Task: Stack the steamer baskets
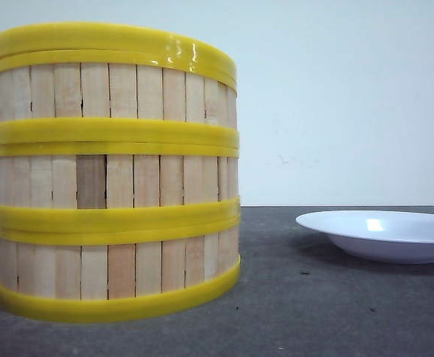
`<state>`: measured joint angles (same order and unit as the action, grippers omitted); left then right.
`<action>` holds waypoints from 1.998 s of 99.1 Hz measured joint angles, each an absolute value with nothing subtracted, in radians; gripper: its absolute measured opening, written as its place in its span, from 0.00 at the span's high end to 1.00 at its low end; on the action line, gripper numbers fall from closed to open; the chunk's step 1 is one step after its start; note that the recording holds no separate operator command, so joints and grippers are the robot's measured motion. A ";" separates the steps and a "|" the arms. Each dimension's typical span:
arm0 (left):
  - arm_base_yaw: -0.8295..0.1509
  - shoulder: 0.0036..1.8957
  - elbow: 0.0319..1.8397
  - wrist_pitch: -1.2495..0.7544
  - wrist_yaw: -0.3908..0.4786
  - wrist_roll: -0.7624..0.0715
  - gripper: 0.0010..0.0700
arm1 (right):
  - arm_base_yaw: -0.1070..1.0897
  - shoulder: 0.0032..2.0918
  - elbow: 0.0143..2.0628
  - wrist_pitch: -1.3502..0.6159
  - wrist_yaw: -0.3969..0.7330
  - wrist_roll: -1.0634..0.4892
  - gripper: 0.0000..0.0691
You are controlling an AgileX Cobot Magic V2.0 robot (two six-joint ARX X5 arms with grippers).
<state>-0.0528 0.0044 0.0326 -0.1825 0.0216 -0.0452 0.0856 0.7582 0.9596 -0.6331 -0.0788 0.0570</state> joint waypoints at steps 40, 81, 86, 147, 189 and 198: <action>-0.053 0.004 0.033 -0.183 0.022 -0.045 0.99 | 0.083 0.739 0.925 -0.545 -0.048 0.057 0.98; -0.053 0.004 0.033 -0.183 0.022 -0.045 0.99 | 0.050 0.209 0.236 -0.310 0.027 0.050 0.98; -0.053 0.004 0.033 -0.183 0.022 -0.045 0.99 | 0.050 0.152 0.176 -0.315 0.026 0.050 0.98; -0.053 0.004 0.033 -0.183 0.022 -0.045 0.99 | 0.075 0.004 0.021 -0.183 -0.004 0.048 0.98; -0.053 0.004 0.033 -0.183 0.022 -0.045 0.99 | 0.075 0.004 0.017 -0.170 -0.025 0.048 0.98; -0.053 0.004 0.033 -0.183 0.022 -0.045 0.99 | 0.075 0.004 0.017 -0.170 -0.025 0.048 0.98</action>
